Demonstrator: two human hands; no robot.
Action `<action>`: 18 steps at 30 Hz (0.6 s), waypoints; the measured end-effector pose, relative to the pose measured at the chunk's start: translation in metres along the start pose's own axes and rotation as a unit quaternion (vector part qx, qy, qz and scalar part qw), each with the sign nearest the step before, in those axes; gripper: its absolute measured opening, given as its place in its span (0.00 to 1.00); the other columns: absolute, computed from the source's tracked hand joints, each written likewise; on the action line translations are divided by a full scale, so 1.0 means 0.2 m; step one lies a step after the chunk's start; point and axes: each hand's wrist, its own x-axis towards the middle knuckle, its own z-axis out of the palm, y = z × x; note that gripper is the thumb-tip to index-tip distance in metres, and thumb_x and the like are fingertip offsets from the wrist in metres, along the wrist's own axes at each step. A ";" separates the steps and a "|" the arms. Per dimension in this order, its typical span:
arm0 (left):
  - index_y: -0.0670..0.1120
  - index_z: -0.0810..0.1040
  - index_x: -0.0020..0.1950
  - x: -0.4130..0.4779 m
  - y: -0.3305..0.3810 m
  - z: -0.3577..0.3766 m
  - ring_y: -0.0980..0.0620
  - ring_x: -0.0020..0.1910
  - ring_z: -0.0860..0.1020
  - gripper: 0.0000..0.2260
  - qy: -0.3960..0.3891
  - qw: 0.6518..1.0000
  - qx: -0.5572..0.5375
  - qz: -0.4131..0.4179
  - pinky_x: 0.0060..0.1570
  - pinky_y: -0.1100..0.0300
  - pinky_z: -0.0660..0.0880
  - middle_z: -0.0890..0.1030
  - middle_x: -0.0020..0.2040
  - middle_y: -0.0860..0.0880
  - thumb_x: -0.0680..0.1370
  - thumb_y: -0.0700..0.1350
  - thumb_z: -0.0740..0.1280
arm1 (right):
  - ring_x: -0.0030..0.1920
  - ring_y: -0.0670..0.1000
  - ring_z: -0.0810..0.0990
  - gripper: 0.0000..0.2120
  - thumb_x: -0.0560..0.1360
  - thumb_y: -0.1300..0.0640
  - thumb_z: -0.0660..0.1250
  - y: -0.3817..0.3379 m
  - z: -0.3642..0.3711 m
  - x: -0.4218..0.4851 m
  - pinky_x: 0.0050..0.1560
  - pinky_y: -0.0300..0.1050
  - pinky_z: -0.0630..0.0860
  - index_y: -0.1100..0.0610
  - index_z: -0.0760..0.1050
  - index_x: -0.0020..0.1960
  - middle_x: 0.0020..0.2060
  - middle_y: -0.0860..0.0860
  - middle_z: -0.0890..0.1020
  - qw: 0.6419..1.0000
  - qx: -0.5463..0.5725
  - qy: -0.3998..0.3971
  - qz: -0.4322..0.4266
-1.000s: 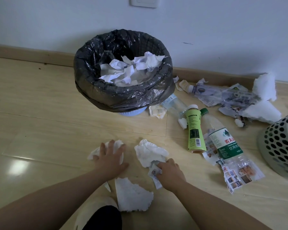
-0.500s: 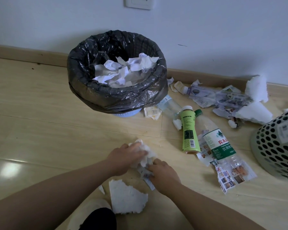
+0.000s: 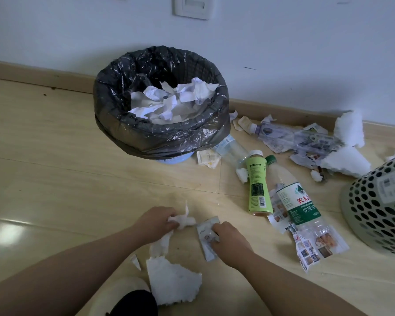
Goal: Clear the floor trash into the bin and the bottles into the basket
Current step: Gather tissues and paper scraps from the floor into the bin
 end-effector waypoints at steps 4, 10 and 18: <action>0.50 0.61 0.31 -0.02 0.04 -0.07 0.60 0.30 0.63 0.18 0.053 0.997 -0.041 -0.026 0.30 0.67 0.59 0.65 0.30 0.53 0.79 0.48 0.62 | 0.53 0.55 0.74 0.04 0.77 0.59 0.58 -0.03 -0.04 0.01 0.45 0.41 0.67 0.56 0.69 0.51 0.56 0.57 0.74 0.998 0.055 0.014 0.017; 0.51 0.60 0.30 -0.06 0.19 -0.31 0.51 0.32 0.66 0.19 0.123 0.990 -0.063 -0.016 0.34 0.56 0.59 0.65 0.28 0.51 0.78 0.48 0.64 | 0.50 0.55 0.78 0.11 0.75 0.58 0.60 -0.11 -0.23 0.02 0.46 0.46 0.74 0.58 0.71 0.56 0.52 0.56 0.78 0.983 0.167 0.065 0.040; 0.40 0.77 0.43 -0.09 0.50 -0.87 0.56 0.29 0.67 0.15 0.178 0.983 -0.027 0.043 0.31 0.62 0.61 0.70 0.29 0.52 0.78 0.53 0.63 | 0.33 0.49 0.70 0.05 0.75 0.57 0.62 -0.20 -0.75 -0.06 0.32 0.42 0.66 0.59 0.71 0.43 0.33 0.51 0.71 0.961 0.214 0.174 0.006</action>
